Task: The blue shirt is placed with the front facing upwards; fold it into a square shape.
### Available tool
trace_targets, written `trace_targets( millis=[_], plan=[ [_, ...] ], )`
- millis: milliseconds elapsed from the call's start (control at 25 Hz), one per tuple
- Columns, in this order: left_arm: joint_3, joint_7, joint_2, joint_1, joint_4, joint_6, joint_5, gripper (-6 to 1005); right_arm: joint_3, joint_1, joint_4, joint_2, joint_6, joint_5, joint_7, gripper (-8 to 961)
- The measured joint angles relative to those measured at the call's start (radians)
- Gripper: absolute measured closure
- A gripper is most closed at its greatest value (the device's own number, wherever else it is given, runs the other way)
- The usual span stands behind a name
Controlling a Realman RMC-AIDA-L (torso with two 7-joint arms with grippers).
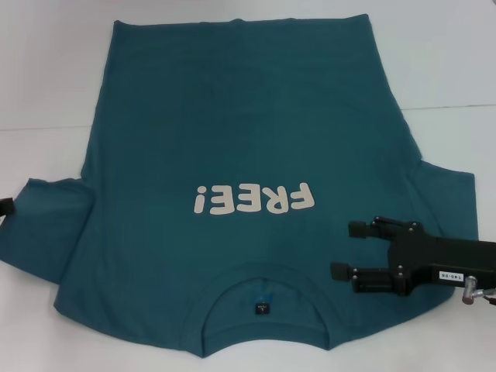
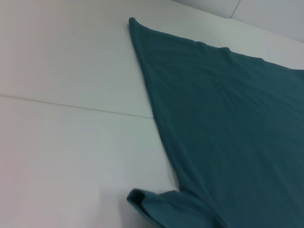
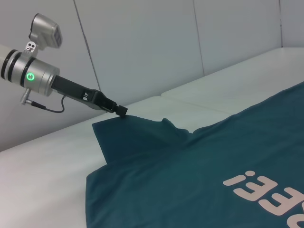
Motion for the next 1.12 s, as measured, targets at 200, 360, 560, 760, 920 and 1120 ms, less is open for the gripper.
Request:
trace_targets(
  millis=[200, 360, 560, 760, 920, 1120],
  plan=[
    [-0.003, 0.008, 0.018, -0.010, -0.009, 0.000, 0.000, 998, 0.000, -0.001, 0.000, 0.001, -0.004, 0.000, 0.000, 12],
    [-0.002, 0.020, 0.025, -0.021, -0.027, -0.001, 0.000, 998, 0.000, -0.004, 0.000, 0.002, -0.011, 0.000, 0.000, 11],
    [-0.004, 0.026, 0.037, -0.034, -0.028, -0.001, 0.000, 998, 0.001, -0.005, 0.000, 0.002, -0.020, 0.000, 0.001, 11],
    [-0.004, 0.025, 0.049, -0.042, -0.028, -0.001, 0.000, 997, 0.002, -0.006, -0.011, 0.003, -0.030, 0.000, 0.012, 11],
    [-0.004, 0.025, 0.061, -0.048, -0.028, 0.000, 0.000, 997, 0.003, -0.008, -0.014, 0.003, -0.032, 0.000, 0.017, 11],
    [0.000, 0.026, 0.065, -0.056, -0.028, 0.003, 0.000, 997, 0.003, -0.012, -0.023, 0.004, -0.035, 0.000, 0.017, 11]
  ],
)
